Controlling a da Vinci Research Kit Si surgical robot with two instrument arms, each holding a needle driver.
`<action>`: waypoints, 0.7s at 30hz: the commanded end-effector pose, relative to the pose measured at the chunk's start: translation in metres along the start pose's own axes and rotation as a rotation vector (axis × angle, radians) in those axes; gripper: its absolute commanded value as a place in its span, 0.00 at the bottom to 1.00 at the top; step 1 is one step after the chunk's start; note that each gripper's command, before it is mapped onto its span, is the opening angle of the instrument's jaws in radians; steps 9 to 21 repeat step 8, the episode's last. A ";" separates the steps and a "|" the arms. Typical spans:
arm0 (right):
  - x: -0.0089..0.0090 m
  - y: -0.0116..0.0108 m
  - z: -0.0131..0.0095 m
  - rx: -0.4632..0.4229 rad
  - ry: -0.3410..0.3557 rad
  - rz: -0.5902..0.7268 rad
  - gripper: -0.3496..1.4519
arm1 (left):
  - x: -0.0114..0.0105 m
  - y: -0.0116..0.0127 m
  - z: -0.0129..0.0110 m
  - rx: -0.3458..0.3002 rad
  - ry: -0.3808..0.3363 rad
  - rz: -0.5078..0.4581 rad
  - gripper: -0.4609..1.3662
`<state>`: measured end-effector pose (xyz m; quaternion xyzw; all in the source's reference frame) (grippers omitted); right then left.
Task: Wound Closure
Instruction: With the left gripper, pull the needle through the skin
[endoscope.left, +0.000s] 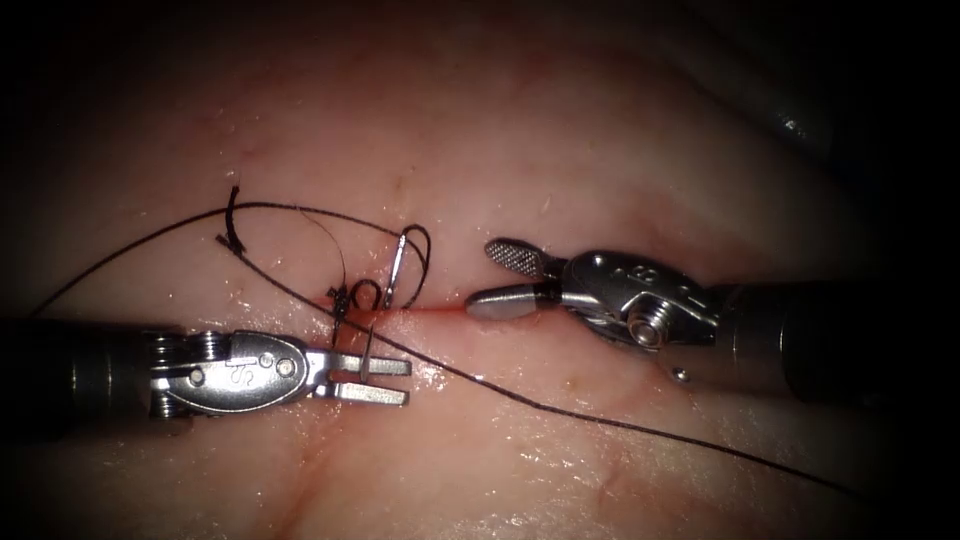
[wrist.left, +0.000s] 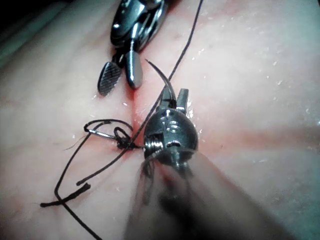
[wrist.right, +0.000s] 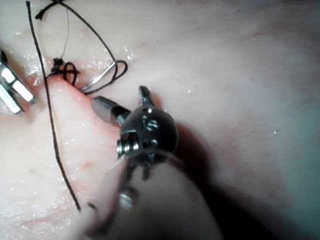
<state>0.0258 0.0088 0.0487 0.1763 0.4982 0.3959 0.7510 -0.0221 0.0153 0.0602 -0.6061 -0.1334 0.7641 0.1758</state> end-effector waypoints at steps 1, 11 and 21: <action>0.0000 0.0000 0.0001 0.000 0.000 0.001 0.79 | 0.0000 0.0000 -0.0001 -0.018 0.001 0.001 0.06; 0.0001 0.0000 0.0001 -0.001 0.009 0.003 0.79 | -0.0001 0.0000 -0.0003 -0.021 0.002 0.014 0.06; 0.0001 0.0000 0.0001 -0.001 0.009 0.003 0.79 | -0.0001 0.0000 -0.0003 -0.021 0.002 0.014 0.06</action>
